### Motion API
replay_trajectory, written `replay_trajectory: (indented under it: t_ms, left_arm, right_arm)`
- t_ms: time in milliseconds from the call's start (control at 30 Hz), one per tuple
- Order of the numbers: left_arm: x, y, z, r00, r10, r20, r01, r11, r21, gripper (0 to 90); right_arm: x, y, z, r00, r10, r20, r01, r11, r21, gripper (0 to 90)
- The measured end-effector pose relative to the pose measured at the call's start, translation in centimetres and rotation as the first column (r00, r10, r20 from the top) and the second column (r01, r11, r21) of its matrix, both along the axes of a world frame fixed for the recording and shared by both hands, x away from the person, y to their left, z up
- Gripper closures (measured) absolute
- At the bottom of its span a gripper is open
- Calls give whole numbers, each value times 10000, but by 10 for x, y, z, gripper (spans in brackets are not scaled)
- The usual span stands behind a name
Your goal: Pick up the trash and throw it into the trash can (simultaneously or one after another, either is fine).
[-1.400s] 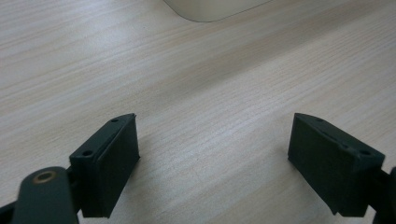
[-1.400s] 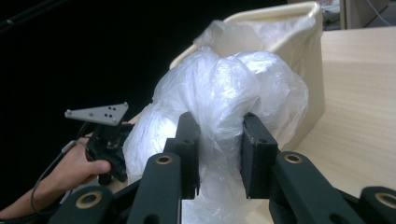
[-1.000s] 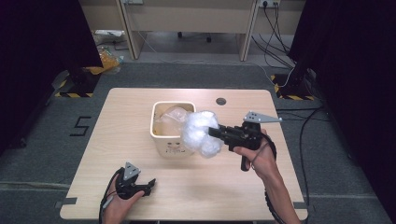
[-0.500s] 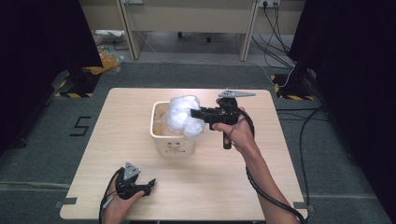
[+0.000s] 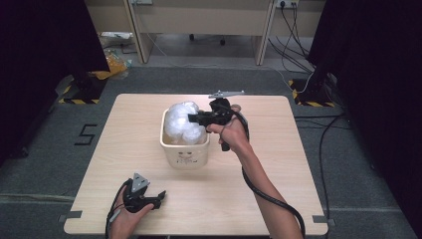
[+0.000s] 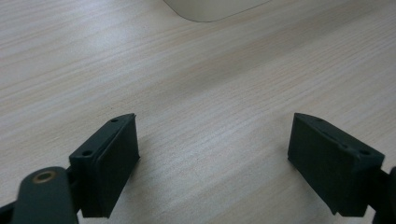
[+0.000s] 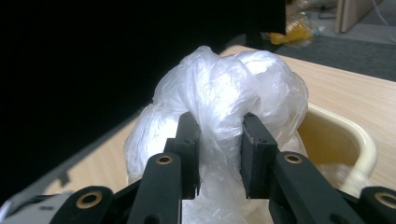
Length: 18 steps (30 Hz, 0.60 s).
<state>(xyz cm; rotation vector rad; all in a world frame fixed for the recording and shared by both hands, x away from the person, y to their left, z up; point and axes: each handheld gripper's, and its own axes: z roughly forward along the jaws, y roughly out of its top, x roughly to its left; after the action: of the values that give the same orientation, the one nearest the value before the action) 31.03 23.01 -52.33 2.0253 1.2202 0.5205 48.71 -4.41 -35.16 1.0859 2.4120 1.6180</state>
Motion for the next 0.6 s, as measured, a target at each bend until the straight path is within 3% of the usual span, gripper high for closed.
replay_trajectory:
  t_ms: [200,367,600]
  left_arm:
    - [0,0,0,10000,-1,-3,1,10000,-7,155]
    - [0,0,0,10000,-7,5,7,10000,8,155]
    - [0,0,0,10000,-7,5,7,10000,5,155]
  right_arm:
    - [6,16,-20,9999,-8,-108,-2,9960,-894,723]
    - [10,21,-36,9987,111,-501,-171,9927,-1194,725]
    - [7,34,-38,9981,369,-498,-468,9755,-2150,728]
